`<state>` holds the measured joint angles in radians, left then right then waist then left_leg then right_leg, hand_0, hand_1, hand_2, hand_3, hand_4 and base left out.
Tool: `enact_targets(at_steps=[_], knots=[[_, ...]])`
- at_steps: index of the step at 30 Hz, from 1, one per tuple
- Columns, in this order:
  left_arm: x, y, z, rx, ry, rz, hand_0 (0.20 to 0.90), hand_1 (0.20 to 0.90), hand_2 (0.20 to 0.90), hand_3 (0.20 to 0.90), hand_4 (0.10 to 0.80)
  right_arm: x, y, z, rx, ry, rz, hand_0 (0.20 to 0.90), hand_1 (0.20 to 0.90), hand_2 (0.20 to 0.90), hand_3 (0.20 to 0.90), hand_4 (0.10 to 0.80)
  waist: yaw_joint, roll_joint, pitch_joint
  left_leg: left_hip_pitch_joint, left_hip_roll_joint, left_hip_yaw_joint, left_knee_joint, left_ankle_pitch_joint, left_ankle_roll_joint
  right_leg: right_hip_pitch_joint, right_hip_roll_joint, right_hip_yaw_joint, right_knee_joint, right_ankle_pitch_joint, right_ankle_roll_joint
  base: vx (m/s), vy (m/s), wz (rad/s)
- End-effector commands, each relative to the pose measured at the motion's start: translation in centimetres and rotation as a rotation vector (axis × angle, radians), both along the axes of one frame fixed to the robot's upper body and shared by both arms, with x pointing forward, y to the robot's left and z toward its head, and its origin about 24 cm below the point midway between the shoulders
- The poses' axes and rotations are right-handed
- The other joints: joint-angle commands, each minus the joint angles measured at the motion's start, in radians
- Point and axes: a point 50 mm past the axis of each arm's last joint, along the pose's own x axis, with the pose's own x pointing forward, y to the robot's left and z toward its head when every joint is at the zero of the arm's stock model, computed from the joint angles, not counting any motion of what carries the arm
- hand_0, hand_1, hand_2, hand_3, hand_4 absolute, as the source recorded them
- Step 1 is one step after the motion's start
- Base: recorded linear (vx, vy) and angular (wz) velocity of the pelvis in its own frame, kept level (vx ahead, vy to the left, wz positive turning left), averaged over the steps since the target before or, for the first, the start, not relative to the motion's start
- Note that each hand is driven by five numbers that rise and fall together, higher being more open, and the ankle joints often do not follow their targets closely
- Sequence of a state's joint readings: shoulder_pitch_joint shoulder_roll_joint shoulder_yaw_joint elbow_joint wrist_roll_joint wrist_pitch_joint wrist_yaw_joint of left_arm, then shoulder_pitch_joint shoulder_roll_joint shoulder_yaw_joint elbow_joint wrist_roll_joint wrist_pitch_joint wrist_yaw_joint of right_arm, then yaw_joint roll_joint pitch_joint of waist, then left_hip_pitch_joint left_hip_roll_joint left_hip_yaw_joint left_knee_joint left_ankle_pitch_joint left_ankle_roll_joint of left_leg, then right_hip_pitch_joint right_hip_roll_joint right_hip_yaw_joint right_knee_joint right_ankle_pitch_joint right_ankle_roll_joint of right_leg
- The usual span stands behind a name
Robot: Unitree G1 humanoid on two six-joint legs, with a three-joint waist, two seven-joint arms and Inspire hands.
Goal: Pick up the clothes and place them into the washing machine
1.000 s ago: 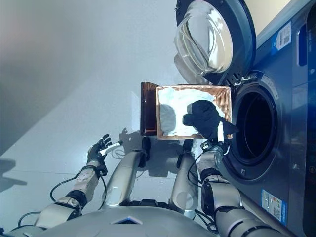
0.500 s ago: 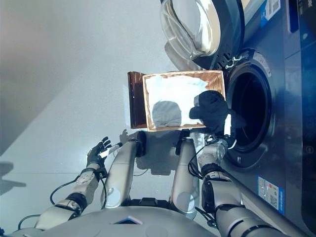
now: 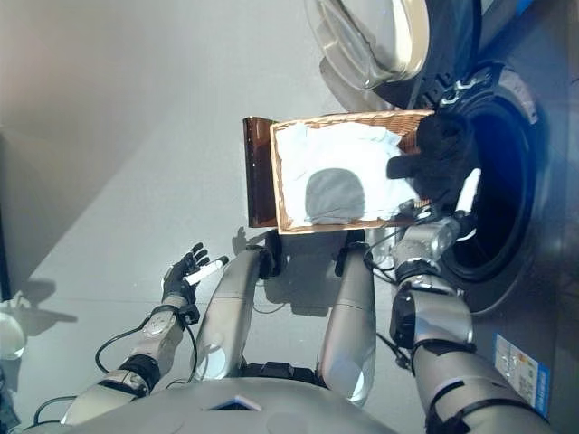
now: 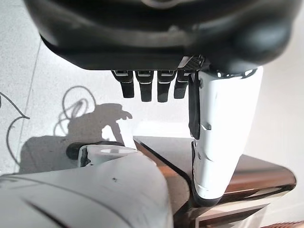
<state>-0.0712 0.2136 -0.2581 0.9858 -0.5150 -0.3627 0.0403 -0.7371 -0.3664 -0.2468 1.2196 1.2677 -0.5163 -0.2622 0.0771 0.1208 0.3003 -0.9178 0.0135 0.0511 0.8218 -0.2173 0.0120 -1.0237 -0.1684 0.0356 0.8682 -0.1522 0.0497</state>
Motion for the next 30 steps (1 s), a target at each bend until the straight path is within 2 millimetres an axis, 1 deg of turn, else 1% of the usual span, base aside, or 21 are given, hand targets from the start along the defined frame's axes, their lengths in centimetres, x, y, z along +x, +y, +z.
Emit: enact_targets(at_steps=[1, 3, 4, 5, 7, 8, 11, 15, 16, 17, 18, 19, 21, 23, 27, 29, 30], knots=[[-0.2, 1.1, 0.8, 0.038, -0.069, -0.022, 0.900, 0.900, 0.900, 0.900, 0.800, -1.7, -5.2, 4.1, -0.072, -0.150, -0.243, 0.200, 0.200, 0.200, 0.200, 0.300, 0.021, 0.021, -0.064, -0.010, -0.030, 0.038, 0.031, -0.057, -0.002, 0.041, 0.020, -0.015, 0.015, -0.064, -0.061, -0.017, -0.009, 0.12], [-0.7, 1.3, 0.5, 0.041, -0.045, -0.019, 0.900, 0.900, 0.900, 0.900, 0.800, -2.7, -6.7, 4.6, -0.021, -0.187, -0.351, 0.200, 0.200, 0.200, 0.200, 0.300, 0.022, 0.028, -0.074, -0.017, -0.032, 0.036, 0.038, -0.058, -0.003, 0.034, 0.020, -0.015, 0.029, -0.071, -0.062, -0.017, 0.003, 0.09], [-0.7, 1.3, 0.5, 0.041, -0.046, -0.021, 0.900, 0.900, 0.900, 0.900, 0.800, -2.7, -6.8, 4.6, -0.021, -0.189, -0.353, 0.200, 0.200, 0.200, 0.200, 0.300, 0.024, 0.029, -0.076, -0.019, -0.032, 0.036, 0.039, -0.059, -0.003, 0.031, 0.020, -0.015, 0.030, -0.072, -0.062, -0.029, 0.007, 0.05], [-0.9, 1.4, 0.3, 0.046, -0.033, -0.019, 0.900, 0.900, 0.900, 0.900, 0.800, -3.3, -7.6, 5.1, 0.004, -0.213, -0.416, 0.200, 0.200, 0.200, 0.200, 0.300, 0.023, 0.033, -0.082, -0.026, -0.033, 0.036, 0.038, -0.058, -0.003, 0.025, 0.021, -0.012, 0.031, -0.073, -0.062, -0.030, -0.001, 0.06], [-1.0, 1.4, 0.3, 0.053, -0.025, -0.023, 0.900, 0.900, 0.900, 0.900, 0.800, -3.8, -8.1, 5.1, 0.024, -0.221, -0.452, 0.200, 0.200, 0.200, 0.200, 0.300, 0.027, 0.037, -0.090, -0.034, -0.034, 0.037, 0.037, -0.058, -0.003, 0.014, 0.020, -0.011, 0.035, -0.073, -0.062, -0.029, 0.003, 0.06], [-1.0, 1.4, 0.2, 0.054, -0.024, -0.026, 0.900, 0.900, 0.900, 0.900, 0.800, -4.1, -8.7, 5.6, 0.047, -0.247, -0.499, 0.200, 0.200, 0.200, 0.200, 0.300, 0.027, 0.046, -0.097, -0.036, -0.035, 0.040, 0.032, -0.056, -0.003, 0.005, 0.019, -0.006, 0.037, -0.073, -0.061, -0.016, 0.008, 0.05], [-1.2, 1.2, 0.1, 0.053, -0.016, -0.033, 0.900, 0.900, 0.900, 0.900, 0.800, -4.6, -9.4, 6.2, 0.065, -0.280, -0.552, 0.200, 0.200, 0.200, 0.200, 0.300, 0.026, 0.055, -0.108, -0.046, -0.037, 0.043, 0.031, -0.054, -0.003, -0.009, 0.017, 0.000, 0.039, -0.072, -0.060, -0.011, 0.031, 0.04], [-1.3, 0.8, 0.1, 0.044, -0.019, -0.042, 0.900, 0.900, 0.900, 0.900, 0.800, -6.0, -11.0, 7.8, 0.043, -0.324, -0.646, 0.200, 0.200, 0.200, 0.200, 0.300, 0.020, 0.069, -0.123, -0.050, -0.036, 0.052, 0.030, -0.056, -0.001, -0.020, 0.014, 0.006, 0.045, -0.072, -0.058, 0.004, 0.049, 0.00], [-1.3, 0.7, 0.1, 0.043, -0.019, -0.045, 0.900, 0.900, 0.900, 0.900, 0.800, -6.0, -11.1, 7.8, 0.041, -0.321, -0.649, 0.200, 0.200, 0.200, 0.200, 0.300, 0.023, 0.070, -0.125, -0.051, -0.036, 0.053, 0.030, -0.056, 0.000, -0.021, 0.014, 0.007, 0.045, -0.072, -0.057, 0.005, 0.049, -0.02], [-1.4, 0.8, 0.0, 0.048, -0.016, -0.048, 0.900, 0.900, 0.900, 0.900, 0.800, -7.1, -12.0, 8.1, 0.030, -0.311, -0.702, 0.200, 0.200, 0.200, 0.200, 0.300, 0.017, 0.073, -0.129, -0.052, -0.038, 0.055, 0.031, -0.059, 0.001, -0.026, 0.014, 0.010, 0.047, -0.074, -0.057, 0.006, 0.034, -0.05], [-1.4, 0.8, 0.1, 0.051, -0.018, -0.048, 0.900, 0.900, 0.900, 0.900, 0.800, -7.6, -12.4, 8.3, 0.022, -0.302, -0.723, 0.200, 0.200, 0.200, 0.200, 0.300, 0.019, 0.074, -0.133, -0.053, -0.038, 0.055, 0.030, -0.062, 0.002, -0.029, 0.013, 0.011, 0.047, -0.075, -0.056, 0.007, 0.033, -0.07], [-1.4, 0.8, 0.1, 0.051, -0.018, -0.049, 0.900, 0.900, 0.900, 0.900, 0.800, -7.6, -12.5, 8.4, 0.021, -0.300, -0.725, 0.200, 0.200, 0.200, 0.200, 0.300, 0.020, 0.074, -0.134, -0.054, -0.038, 0.055, 0.030, -0.062, 0.002, -0.029, 0.013, 0.011, 0.047, -0.075, -0.056, 0.003, 0.015, -0.05], [-1.2, 0.8, 0.2, 0.048, -0.027, -0.039, 0.900, 0.900, 0.900, 0.900, 0.800, -8.4, -13.1, 8.8, 0.002, -0.286, -0.751, 0.200, 0.200, 0.200, 0.200, 0.300, 0.018, 0.078, -0.137, -0.058, -0.040, 0.058, 0.034, -0.065, 0.004, -0.037, 0.015, 0.016, 0.054, -0.076, -0.055, 0.001, 0.033, -0.06], [-1.5, 0.9, 0.1, 0.045, -0.023, -0.032, 0.900, 0.900, 0.900, 0.900, 0.800, -8.7, -13.7, 9.8, -0.024, -0.307, -0.766, 0.200, 0.200, 0.200, 0.200, 0.300, 0.015, 0.081, -0.140, -0.063, -0.039, 0.065, 0.037, -0.071, 0.006, -0.044, 0.014, 0.022, 0.054, -0.076, -0.053, -0.001, 0.038, -0.08], [-1.9, 0.8, -0.2, 0.041, -0.007, -0.028, 0.900, 0.900, 0.900, 0.900, 0.800, -8.8, -13.8, 10.2, -0.036, -0.314, -0.774, 0.200, 0.200, 0.200, 0.200, 0.300, 0.016, 0.086, -0.143, -0.066, -0.037, 0.072, 0.042, -0.074, 0.010, -0.052, 0.018, 0.028, 0.057, -0.074, -0.051, 0.007, 0.033, -0.04], [-1.8, 0.9, -0.2, 0.046, -0.004, -0.019, 0.900, 0.900, 0.900, 0.900, 0.800, -8.4, -13.4, 10.1, -0.027, -0.316, -0.765, 0.200, 0.200, 0.200, 0.200, 0.300, 0.014, 0.085, -0.142, -0.065, -0.035, 0.079, 0.043, -0.076, 0.012, -0.051, 0.020, 0.029, 0.056, -0.073, -0.051, 0.011, 0.027, -0.10], [-1.7, 0.9, -0.2, 0.046, -0.004, -0.019, 0.900, 0.900, 0.900, 0.900, 0.800, -8.1, -13.2, 10.0, -0.022, -0.320, -0.757, 0.337, 0.337, 0.337, 0.337, 0.398, 0.011, 0.084, -0.141, -0.063, -0.034, 0.080, 0.042, -0.077, 0.011, -0.050, 0.020, 0.030, 0.055, -0.073, -0.051, 0.005, 0.017, -0.10]])
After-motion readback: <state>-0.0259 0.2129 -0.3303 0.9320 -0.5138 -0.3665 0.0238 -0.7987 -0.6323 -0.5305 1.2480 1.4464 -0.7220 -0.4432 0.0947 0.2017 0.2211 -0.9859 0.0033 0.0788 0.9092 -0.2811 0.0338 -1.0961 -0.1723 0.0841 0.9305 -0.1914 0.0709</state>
